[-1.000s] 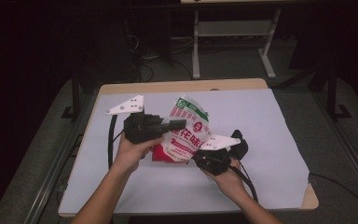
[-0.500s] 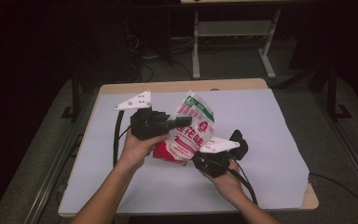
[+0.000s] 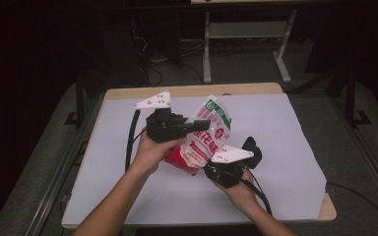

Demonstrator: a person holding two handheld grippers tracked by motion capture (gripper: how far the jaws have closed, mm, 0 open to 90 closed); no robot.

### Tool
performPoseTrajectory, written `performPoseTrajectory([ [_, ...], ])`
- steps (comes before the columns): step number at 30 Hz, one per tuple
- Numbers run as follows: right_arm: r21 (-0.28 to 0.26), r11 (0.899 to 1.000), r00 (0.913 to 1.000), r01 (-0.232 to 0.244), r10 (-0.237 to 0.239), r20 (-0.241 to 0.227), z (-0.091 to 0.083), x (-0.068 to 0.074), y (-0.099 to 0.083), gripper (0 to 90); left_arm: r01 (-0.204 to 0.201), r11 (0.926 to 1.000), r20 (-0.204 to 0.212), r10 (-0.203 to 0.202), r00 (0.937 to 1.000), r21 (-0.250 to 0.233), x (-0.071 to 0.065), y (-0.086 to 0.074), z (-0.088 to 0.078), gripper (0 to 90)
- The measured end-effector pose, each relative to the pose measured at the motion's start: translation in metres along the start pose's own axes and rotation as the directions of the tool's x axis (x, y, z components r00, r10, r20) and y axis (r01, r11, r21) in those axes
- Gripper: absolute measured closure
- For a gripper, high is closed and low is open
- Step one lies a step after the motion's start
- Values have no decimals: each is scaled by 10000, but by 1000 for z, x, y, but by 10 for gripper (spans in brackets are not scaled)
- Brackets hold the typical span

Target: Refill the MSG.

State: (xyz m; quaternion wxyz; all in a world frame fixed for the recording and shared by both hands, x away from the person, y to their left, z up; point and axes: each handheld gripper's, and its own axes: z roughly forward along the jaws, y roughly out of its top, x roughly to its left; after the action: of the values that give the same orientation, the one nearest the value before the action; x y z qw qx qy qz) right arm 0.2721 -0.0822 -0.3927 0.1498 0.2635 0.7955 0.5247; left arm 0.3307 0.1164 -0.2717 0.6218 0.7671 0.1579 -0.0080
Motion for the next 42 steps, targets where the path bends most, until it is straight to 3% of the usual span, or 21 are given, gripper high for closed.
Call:
performPoseTrajectory([
  [9, -254, 9996, 9998, 116, -111, 180, -2, 4, -1, 900, 115, 9995, -56, -113, 9999, 291, 0, 7, 6, 900],
  [16, -298, 9994, 9998, 170, -167, 111, 0, 6, -2, 900, 413, 9977, -238, -401, 9989, 531, 1, 7, 8, 900],
  [21, -275, 9996, 9999, 97, -98, -24, 2, 7, -3, 900, 378, 9966, -215, -363, 9991, 730, 1, 8, 11, 900],
  [28, -248, 9997, 9999, 85, -88, -95, 2, 11, -4, 900, 289, 9914, -211, -264, 9994, 1276, -1, 12, 18, 900],
  [42, -317, 9995, 9997, 34, -42, -259, -1, 7, -8, 900, 366, 9821, -354, -306, 9989, 1849, -1, 16, 36, 900],
])
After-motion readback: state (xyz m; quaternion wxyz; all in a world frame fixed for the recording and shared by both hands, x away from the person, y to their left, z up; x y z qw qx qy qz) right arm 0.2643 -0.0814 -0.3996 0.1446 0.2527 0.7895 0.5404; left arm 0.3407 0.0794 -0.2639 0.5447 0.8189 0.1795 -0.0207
